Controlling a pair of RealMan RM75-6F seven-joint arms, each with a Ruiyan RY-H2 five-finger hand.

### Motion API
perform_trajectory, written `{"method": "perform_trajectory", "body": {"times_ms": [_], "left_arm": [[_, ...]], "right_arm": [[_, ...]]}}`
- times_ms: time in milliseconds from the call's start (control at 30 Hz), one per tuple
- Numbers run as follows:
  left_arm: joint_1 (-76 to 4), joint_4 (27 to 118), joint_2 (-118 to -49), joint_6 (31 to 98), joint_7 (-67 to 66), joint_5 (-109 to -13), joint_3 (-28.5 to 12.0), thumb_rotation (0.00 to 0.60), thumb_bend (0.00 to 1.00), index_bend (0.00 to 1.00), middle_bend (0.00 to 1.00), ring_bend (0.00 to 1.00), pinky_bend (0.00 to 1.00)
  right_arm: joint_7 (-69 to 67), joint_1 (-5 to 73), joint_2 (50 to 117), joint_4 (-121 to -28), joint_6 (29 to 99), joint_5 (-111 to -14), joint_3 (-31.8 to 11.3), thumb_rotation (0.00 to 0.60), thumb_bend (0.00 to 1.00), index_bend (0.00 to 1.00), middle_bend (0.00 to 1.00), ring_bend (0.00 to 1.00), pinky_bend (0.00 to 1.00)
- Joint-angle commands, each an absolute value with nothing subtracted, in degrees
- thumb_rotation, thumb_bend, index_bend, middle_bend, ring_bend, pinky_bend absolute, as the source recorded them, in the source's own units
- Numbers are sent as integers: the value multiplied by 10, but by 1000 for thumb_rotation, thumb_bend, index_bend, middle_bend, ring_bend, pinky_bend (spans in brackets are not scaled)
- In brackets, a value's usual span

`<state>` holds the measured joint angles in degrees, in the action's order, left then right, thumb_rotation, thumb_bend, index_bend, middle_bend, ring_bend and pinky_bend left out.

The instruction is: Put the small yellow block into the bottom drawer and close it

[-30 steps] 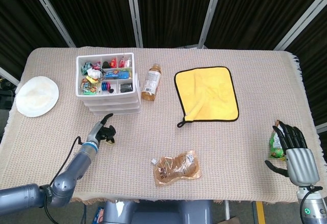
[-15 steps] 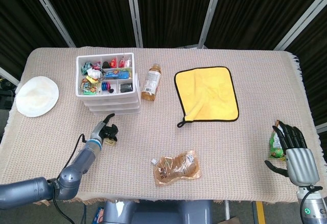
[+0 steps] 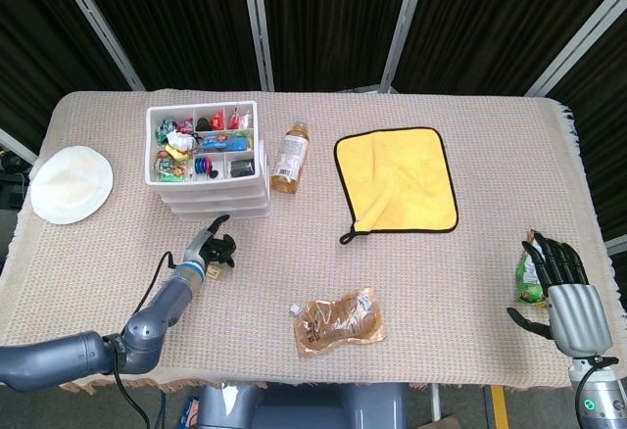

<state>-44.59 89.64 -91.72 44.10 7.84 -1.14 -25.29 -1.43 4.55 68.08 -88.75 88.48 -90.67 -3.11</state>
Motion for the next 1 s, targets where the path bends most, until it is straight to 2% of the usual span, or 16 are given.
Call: {"method": "perform_trajectory", "body": {"times_ms": [33, 233, 800, 1000], "left_arm": [[-449, 893, -921, 441, 79, -11, -256, 600, 1000, 64, 963, 888, 633], [-455, 888, -926, 444, 78, -14, -260, 600, 1000, 82, 964, 888, 633], [-462, 862, -944, 435, 77, -5, -259, 600, 1000, 210, 964, 888, 633], [-458, 871, -944, 435, 77, -12, -256, 600, 1000, 220, 964, 888, 633]], "right_arm": [[-15, 45, 681, -887, 885, -907, -31, 600, 53, 77, 0, 0, 0], [-15, 45, 681, -887, 885, -907, -31, 600, 53, 77, 0, 0, 0], [-16, 46, 681, -887, 885, -907, -31, 600, 53, 77, 0, 0, 0], [-16, 45, 681, -887, 885, -907, -31, 600, 53, 77, 0, 0, 0]]}}
